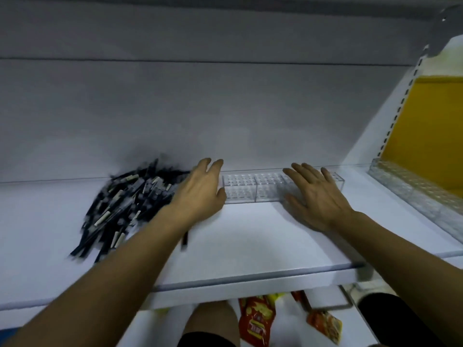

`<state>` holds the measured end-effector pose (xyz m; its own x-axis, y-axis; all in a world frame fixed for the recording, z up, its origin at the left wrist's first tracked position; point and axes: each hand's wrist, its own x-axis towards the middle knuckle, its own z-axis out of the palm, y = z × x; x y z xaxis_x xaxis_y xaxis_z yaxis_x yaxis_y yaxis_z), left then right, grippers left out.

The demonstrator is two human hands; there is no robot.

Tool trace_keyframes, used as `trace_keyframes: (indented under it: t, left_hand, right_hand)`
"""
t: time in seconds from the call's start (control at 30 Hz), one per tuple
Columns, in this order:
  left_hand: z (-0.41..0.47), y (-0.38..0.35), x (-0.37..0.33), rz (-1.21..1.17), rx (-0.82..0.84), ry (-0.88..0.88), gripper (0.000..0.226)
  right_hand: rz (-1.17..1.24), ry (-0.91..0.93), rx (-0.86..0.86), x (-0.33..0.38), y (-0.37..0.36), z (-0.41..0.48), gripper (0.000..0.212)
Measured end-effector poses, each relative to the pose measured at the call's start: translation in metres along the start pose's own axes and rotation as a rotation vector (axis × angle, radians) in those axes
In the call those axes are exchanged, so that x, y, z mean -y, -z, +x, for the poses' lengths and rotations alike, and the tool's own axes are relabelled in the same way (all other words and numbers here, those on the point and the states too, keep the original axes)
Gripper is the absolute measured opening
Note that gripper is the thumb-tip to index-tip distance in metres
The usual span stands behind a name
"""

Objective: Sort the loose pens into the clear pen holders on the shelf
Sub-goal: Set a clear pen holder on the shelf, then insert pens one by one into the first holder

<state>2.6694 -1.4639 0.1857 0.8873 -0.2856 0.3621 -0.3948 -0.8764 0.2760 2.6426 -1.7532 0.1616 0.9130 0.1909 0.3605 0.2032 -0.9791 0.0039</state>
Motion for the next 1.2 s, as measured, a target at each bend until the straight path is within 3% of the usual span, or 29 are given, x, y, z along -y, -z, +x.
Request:
trace_keyframes:
  t: [0.2, 0.47, 0.57, 0.67, 0.8, 0.97, 1.1, 1.2]
  left_hand:
    - [-0.033, 0.065, 0.083, 0.234, 0.006, 0.057, 0.061]
    - [-0.056, 0.106, 0.149, 0.150, 0.208, 0.562, 0.065]
    - [-0.056, 0.117, 0.150, 0.021, 0.331, 0.744, 0.074]
    - [-0.055, 0.120, 0.152, -0.155, 0.363, 0.829, 0.063]
    - [-0.034, 0.122, 0.158, -0.209, 0.259, 0.835, 0.059]
    - [0.002, 0.118, 0.151, -0.210, 0.256, 0.787, 0.065]
    - [0.028, 0.104, 0.142, -0.144, 0.333, 0.689, 0.049]
    - [0.042, 0.093, 0.134, -0.074, 0.470, 0.684, 0.060]
  right_hand:
    - [0.155, 0.164, -0.138, 0.089, 0.008, 0.016, 0.050]
    - [0.475, 0.120, -0.051, 0.196, -0.025, 0.043, 0.037]
    - [0.488, 0.099, 0.003, 0.209, -0.042, 0.043, 0.038]
    - [0.469, 0.126, 0.023, 0.208, -0.045, 0.044, 0.039]
    - [0.466, 0.151, 0.023, 0.208, -0.046, 0.045, 0.038]
    - [0.470, 0.148, 0.028, 0.208, -0.048, 0.045, 0.039]
    - [0.452, 0.151, 0.051, 0.209, -0.051, 0.047, 0.040]
    - [0.447, 0.153, 0.048, 0.209, -0.053, 0.047, 0.042]
